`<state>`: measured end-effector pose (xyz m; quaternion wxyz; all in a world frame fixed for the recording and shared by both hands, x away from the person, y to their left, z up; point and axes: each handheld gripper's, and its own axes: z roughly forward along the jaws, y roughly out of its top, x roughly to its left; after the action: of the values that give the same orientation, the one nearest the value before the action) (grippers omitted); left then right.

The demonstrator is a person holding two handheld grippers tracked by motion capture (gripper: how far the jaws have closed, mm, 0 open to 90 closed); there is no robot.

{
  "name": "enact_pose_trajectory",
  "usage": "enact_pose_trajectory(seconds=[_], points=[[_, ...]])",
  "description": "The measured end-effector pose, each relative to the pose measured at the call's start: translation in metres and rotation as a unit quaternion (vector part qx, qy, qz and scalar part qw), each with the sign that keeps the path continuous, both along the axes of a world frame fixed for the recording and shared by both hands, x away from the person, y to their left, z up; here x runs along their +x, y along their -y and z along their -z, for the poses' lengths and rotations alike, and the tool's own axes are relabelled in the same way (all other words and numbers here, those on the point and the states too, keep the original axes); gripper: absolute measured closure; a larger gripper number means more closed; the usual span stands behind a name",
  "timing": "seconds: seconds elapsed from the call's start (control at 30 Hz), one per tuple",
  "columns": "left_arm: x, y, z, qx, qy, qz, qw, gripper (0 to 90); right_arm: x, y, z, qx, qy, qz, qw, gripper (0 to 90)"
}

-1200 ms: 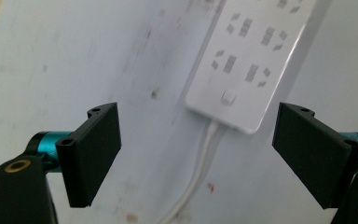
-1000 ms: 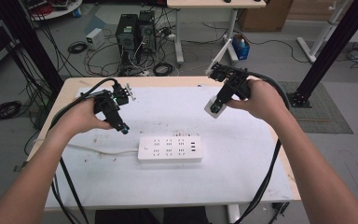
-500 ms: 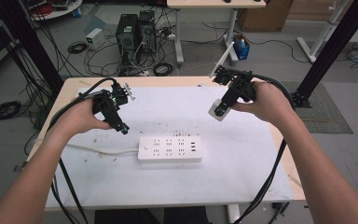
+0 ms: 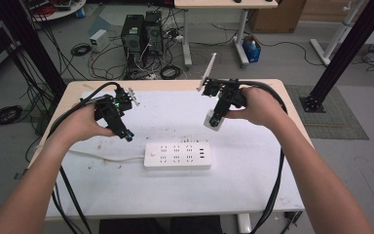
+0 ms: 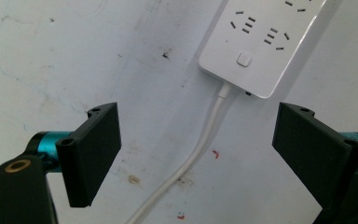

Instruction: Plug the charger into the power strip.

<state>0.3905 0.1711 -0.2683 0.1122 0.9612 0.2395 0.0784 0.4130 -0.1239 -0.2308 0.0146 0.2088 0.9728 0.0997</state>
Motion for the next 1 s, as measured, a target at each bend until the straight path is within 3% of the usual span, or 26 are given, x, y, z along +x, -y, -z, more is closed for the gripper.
enact_pose_trajectory(seconds=[0.2, 0.3, 0.43, 0.5, 0.53, 0.67, 0.7, 1.0], points=[[-0.005, -0.002, 0.004, -0.004, -0.002, 0.006, 1.0000, 15.4, 0.004, -0.034, 0.027, -0.024, -0.012, -0.055, 0.9981, 62.3], [-0.009, -0.005, 0.004, -0.012, -0.005, 0.010, 0.9999, 15.4, 0.004, -0.049, 0.043, -0.038, -0.012, -0.092, 0.9950, 62.3], [-0.014, -0.010, 0.003, -0.021, -0.009, 0.013, 0.9996, 15.4, 0.005, -0.066, 0.069, -0.057, -0.011, -0.150, 0.9871, 62.3], [-0.017, -0.014, 0.002, -0.026, -0.005, 0.009, 0.9996, 15.4, 0.004, -0.068, 0.074, -0.059, -0.005, -0.159, 0.9854, 62.3], [-0.017, -0.015, 0.002, -0.027, -0.005, 0.008, 0.9996, 15.4, 0.005, -0.075, 0.088, -0.070, -0.011, -0.183, 0.9806, 62.4], [-0.019, -0.021, 0.004, -0.021, -0.007, 0.004, 0.9997, 15.4, 0.007, -0.080, 0.100, -0.081, -0.002, -0.210, 0.9743, 62.4], [-0.019, -0.022, 0.004, -0.021, -0.008, 0.003, 0.9997, 15.4, 0.006, -0.081, 0.101, -0.081, -0.009, -0.204, 0.9755, 62.4], [-0.019, -0.030, 0.011, -0.023, -0.014, -0.006, 0.9996, 15.4, 0.008, -0.084, 0.113, -0.084, -0.010, -0.240, 0.9671, 62.5]])
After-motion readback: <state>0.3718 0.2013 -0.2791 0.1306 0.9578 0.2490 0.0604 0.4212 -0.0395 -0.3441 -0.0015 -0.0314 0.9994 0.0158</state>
